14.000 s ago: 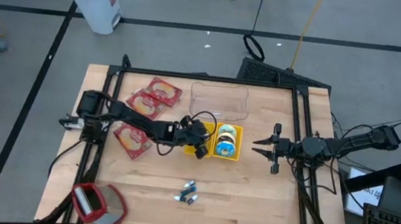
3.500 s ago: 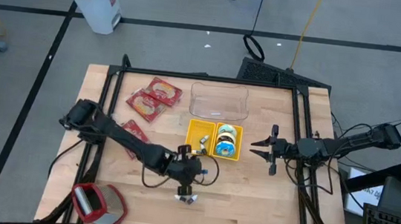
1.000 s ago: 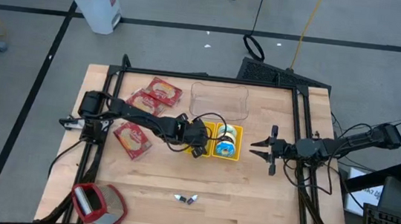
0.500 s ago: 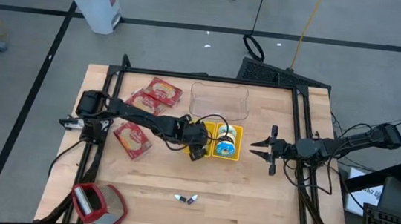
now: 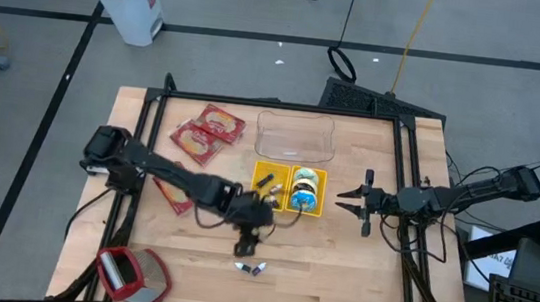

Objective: Pick & Place Food Item
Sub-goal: Put the black food coloring bottle into the left yellow bin

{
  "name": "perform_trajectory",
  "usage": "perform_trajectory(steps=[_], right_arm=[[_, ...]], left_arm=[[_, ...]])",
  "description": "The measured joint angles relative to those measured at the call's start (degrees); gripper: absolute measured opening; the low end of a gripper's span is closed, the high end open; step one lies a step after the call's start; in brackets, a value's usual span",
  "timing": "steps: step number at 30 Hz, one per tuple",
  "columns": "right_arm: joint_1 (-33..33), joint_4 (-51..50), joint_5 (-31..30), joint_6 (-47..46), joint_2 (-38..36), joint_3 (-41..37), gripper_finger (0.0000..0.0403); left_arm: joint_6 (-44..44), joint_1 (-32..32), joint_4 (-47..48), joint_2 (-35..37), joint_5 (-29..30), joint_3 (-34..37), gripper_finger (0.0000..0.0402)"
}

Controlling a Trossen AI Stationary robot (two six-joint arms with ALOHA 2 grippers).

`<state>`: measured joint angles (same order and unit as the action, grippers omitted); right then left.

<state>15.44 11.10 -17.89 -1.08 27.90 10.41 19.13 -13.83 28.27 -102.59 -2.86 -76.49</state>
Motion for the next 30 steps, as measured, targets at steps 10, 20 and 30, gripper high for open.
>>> perform_trajectory(steps=[10, 20, 30], right_arm=[[0.0, 0.21, 0.01, -0.01, 0.02, 0.0, 0.0091], [0.02, 0.78, 0.02, -0.02, 0.02, 0.0, 0.0091], [0.0, 0.74, 0.02, -0.02, 0.04, 0.0, 0.0091]], left_arm=[[-1.46, -13.11, 0.62, -0.46, 6.7, 4.01, 0.0215], [-2.25, -17.77, -16.75, -0.46, 10.94, 12.3, 0.0184], [0.08, -17.77, -22.64, -0.46, 11.43, 17.97, 0.0164]])
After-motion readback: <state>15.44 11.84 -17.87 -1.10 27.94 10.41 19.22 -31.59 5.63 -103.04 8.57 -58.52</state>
